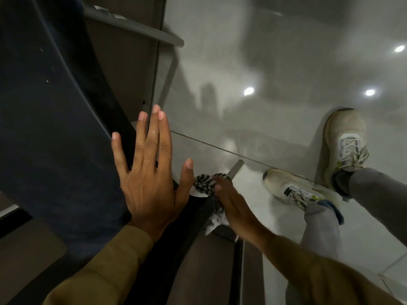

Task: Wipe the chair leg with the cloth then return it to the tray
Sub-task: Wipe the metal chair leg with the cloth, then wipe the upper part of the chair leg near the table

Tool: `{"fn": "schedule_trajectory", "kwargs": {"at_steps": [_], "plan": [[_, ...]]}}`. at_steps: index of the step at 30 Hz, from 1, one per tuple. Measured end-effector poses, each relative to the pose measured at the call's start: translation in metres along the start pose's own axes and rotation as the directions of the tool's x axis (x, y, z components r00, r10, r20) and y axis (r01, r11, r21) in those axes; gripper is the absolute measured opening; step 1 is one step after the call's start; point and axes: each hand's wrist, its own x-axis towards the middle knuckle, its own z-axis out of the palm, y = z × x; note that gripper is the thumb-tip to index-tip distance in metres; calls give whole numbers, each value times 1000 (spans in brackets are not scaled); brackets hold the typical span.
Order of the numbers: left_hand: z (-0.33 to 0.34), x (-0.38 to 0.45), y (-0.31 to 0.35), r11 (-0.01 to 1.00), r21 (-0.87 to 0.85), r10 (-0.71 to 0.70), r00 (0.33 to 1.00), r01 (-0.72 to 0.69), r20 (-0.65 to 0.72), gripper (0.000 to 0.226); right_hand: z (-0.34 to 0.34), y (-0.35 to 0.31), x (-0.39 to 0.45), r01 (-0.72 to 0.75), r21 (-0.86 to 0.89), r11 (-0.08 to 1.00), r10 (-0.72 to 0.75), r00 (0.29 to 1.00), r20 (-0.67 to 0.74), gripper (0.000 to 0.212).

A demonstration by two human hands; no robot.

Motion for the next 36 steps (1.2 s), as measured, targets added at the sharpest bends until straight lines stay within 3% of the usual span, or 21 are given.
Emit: {"fn": "schedule_trajectory", "kwargs": {"at_steps": [3, 6, 11, 14, 17, 21, 24, 26, 30, 33, 36], "plan": [[6, -2, -4, 1000, -2, -6, 1000, 6, -29, 76, -19, 17, 55, -150, 75, 986, 155, 986, -68, 39], [4, -2, -3, 1000, -4, -13, 999, 13, -38, 76, -30, 19, 72, -206, 212, 955, 229, 969, -89, 40], [-3, -1, 0, 1000, -15, -6, 1000, 6, 1, 74, 5, -2, 2, -130, 302, 944, 161, 984, -79, 46], [-4, -2, 0, 1000, -16, 0, 1000, 0, -1, 74, 24, -7, -33, -56, 213, 976, 75, 994, -85, 62], [-2, -1, -1, 1000, -13, 0, 1000, 0, 0, 75, 2, -2, 3, -29, 158, 987, 50, 991, -128, 50], [1, -2, -3, 1000, -21, 7, 999, -8, -35, 75, -36, 3, 47, -129, 171, 977, 150, 982, -115, 41], [0, -1, -3, 1000, -16, 1, 1000, -2, -24, 75, -32, -3, 44, -184, 257, 949, 215, 972, -96, 31], [-1, 1, -4, 1000, -22, -3, 1000, 3, -15, 75, -24, -17, 25, -152, 211, 966, 176, 979, -101, 25], [-5, 2, -5, 999, -50, -4, 999, 6, 49, 75, -6, -48, -6, -93, 96, 991, 103, 990, -97, 39], [-14, 4, -2, 996, -88, 0, 995, 9, 100, 72, -4, -76, -4, -214, 339, 916, 263, 959, -106, 43], [-26, 30, -7, 975, -223, -1, 999, 9, 39, 70, -24, -105, 16, -206, 667, 716, 372, 921, -115, 66]]}}
